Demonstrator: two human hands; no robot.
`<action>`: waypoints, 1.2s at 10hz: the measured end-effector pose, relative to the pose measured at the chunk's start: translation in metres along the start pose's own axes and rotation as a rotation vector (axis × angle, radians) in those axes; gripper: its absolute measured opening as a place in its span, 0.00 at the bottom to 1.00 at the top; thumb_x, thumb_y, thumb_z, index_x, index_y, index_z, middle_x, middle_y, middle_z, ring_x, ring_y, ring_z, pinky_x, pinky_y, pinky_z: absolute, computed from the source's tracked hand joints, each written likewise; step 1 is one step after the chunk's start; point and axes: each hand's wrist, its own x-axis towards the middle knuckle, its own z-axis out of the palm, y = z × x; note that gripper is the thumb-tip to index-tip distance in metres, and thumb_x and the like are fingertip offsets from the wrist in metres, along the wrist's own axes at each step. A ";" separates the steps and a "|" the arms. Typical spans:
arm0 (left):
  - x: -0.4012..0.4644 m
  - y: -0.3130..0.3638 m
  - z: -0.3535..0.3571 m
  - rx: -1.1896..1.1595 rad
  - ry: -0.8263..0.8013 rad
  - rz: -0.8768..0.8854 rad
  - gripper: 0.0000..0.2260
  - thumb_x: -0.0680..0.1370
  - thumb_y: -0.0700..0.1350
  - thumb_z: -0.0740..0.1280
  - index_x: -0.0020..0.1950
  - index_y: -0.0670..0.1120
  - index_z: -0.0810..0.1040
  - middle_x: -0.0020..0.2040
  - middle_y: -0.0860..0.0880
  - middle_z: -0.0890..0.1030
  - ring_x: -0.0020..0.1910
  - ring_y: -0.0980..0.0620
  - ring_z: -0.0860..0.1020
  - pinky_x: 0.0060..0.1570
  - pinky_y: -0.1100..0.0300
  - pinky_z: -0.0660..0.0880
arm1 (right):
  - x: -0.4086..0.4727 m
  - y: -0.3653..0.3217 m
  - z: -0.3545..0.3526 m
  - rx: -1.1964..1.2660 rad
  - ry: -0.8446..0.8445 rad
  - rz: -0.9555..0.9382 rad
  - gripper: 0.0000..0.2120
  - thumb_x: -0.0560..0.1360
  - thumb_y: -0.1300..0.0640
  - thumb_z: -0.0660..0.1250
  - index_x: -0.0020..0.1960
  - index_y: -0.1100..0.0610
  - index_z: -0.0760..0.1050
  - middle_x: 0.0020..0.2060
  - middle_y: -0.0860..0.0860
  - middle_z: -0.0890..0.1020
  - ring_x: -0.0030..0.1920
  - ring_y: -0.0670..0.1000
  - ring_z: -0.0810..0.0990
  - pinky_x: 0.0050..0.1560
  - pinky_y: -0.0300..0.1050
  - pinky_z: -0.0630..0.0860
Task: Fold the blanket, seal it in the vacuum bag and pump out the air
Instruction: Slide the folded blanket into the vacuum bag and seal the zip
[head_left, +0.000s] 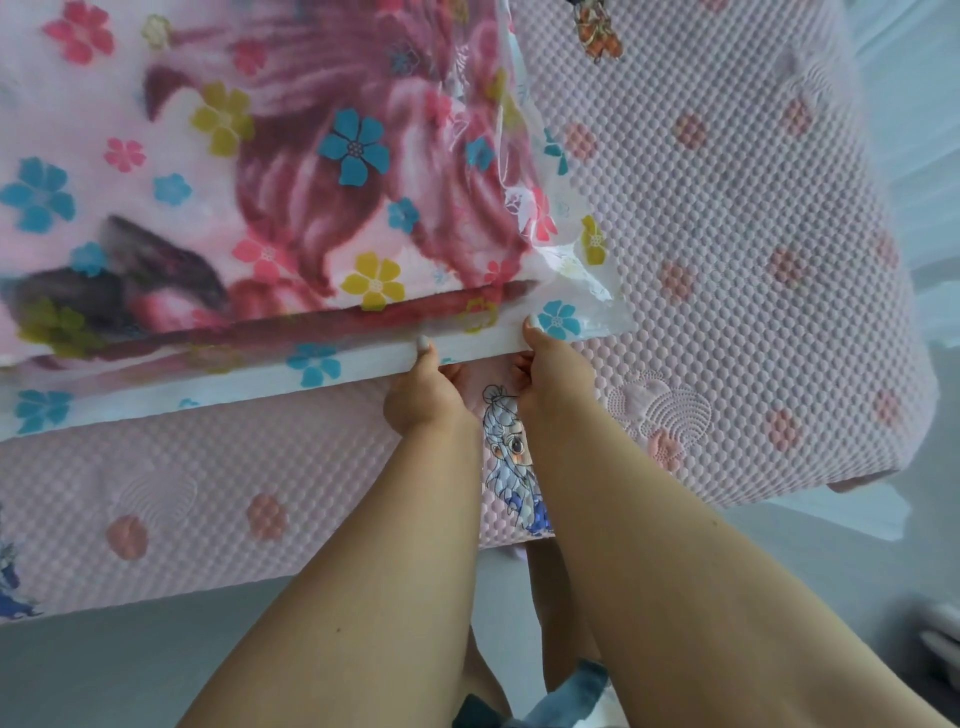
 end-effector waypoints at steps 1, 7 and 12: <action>-0.019 -0.018 0.017 0.004 -0.232 -0.030 0.12 0.73 0.45 0.74 0.50 0.37 0.81 0.48 0.40 0.84 0.42 0.46 0.83 0.45 0.54 0.79 | 0.006 -0.002 -0.005 -0.064 -0.063 -0.023 0.06 0.72 0.60 0.73 0.42 0.61 0.77 0.38 0.56 0.83 0.36 0.54 0.83 0.38 0.47 0.80; -0.026 -0.040 0.054 0.164 0.088 0.175 0.10 0.78 0.47 0.68 0.50 0.40 0.76 0.52 0.40 0.82 0.50 0.42 0.81 0.53 0.50 0.78 | 0.025 -0.013 -0.021 0.106 -0.012 -0.051 0.04 0.73 0.63 0.70 0.41 0.62 0.77 0.35 0.55 0.83 0.35 0.54 0.82 0.43 0.49 0.82; -0.033 -0.039 0.057 0.156 0.044 0.113 0.13 0.79 0.47 0.64 0.55 0.38 0.77 0.55 0.36 0.80 0.54 0.39 0.80 0.55 0.47 0.78 | 0.042 -0.010 -0.022 -0.042 0.107 -0.120 0.15 0.72 0.53 0.71 0.33 0.60 0.72 0.31 0.55 0.79 0.37 0.58 0.80 0.49 0.63 0.79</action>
